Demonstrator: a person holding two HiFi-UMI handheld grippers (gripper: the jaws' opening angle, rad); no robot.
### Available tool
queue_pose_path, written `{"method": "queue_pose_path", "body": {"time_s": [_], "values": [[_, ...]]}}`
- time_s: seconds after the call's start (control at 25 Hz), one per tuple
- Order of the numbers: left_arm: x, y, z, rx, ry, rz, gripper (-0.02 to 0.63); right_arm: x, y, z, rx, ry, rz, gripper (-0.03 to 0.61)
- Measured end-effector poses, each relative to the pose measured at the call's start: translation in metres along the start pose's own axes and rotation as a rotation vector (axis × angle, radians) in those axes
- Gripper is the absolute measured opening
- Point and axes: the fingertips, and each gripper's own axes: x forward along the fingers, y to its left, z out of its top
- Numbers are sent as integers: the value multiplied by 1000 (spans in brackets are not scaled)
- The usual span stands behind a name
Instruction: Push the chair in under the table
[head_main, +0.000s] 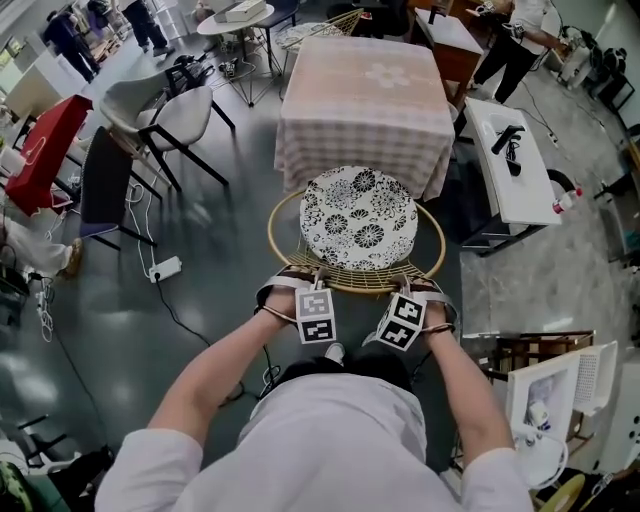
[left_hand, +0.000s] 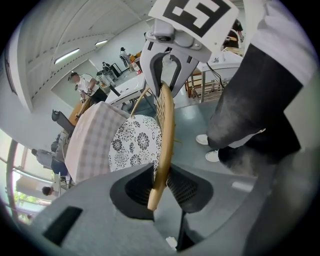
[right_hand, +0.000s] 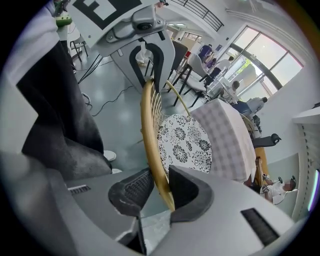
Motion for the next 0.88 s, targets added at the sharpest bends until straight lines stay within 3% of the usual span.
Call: {"method": "queue_pose_path", "body": {"time_s": [0.88], "values": [[31,77,0,-36,30,28,89,30,-74,1,-6,-37,-7,75]]}}
